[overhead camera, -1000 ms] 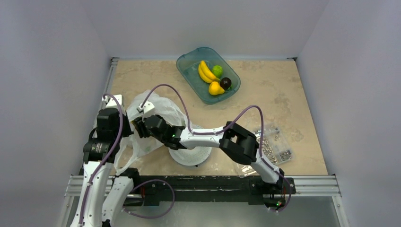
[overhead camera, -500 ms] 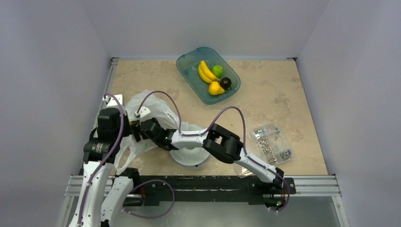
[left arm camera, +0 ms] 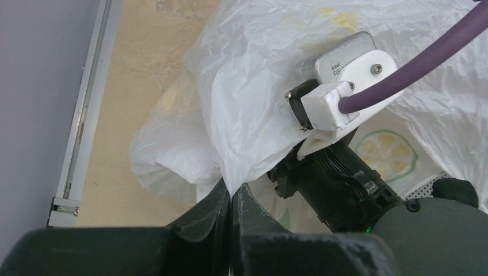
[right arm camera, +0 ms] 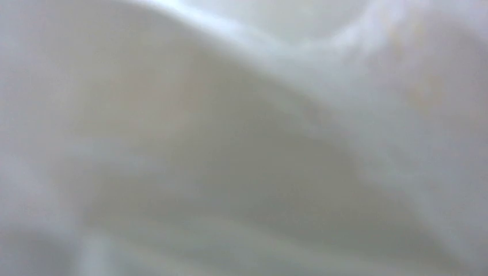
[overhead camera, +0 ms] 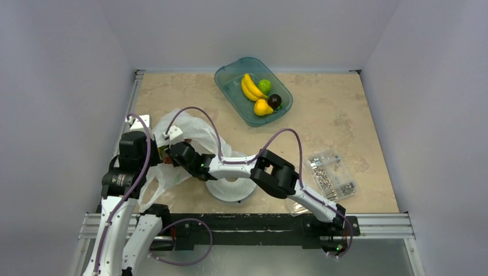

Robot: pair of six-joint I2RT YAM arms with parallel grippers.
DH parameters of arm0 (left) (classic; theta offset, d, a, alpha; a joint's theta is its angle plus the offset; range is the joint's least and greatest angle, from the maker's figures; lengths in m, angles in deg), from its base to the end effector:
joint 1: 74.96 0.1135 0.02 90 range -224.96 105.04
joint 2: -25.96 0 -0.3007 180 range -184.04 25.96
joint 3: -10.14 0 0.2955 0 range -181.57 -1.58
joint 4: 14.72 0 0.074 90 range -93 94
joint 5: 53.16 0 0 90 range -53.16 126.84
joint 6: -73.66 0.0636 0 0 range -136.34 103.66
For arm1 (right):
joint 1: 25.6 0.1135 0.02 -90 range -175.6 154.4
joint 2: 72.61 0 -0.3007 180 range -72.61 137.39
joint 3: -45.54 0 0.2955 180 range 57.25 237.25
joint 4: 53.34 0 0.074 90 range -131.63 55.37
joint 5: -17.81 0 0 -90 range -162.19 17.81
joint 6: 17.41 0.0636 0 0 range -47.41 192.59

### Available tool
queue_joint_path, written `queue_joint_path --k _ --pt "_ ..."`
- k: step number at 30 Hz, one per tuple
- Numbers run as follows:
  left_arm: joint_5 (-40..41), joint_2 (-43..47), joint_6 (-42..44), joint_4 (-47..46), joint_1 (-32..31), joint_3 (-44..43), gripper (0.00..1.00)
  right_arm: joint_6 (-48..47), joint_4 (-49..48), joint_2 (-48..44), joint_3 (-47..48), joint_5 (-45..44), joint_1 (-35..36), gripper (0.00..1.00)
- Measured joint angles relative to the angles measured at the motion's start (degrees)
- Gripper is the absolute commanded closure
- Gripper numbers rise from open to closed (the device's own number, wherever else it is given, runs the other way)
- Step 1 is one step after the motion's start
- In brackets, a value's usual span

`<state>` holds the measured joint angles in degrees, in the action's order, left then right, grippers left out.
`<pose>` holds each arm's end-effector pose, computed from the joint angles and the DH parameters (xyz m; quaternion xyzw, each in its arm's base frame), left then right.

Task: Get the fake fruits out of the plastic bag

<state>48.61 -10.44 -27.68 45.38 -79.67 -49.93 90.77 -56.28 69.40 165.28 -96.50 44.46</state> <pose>0.1588 -0.0001 0.3297 -0.0975 0.8838 0.0281 0.4567 0.2480 0.6068 0.1429 -0.2393 0.7704 0.2703 0.5255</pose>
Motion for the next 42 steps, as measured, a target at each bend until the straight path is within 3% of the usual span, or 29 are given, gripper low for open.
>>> queue_joint_path --k 5,32,42 --pt "0.00 -0.09 0.00 -0.13 -0.37 0.00 1.00 -0.17 1.49 -4.63 -3.34 1.31 -0.04 1.00" --pt "0.52 0.31 -0.04 -0.52 -2.58 0.00 1.00 7.26 3.08 -39.71 -27.80 6.05 -0.92 1.00" --pt "0.63 0.11 -0.04 -0.48 -2.84 0.00 1.00 10.34 5.92 -58.01 -36.24 8.63 -11.17 1.00"
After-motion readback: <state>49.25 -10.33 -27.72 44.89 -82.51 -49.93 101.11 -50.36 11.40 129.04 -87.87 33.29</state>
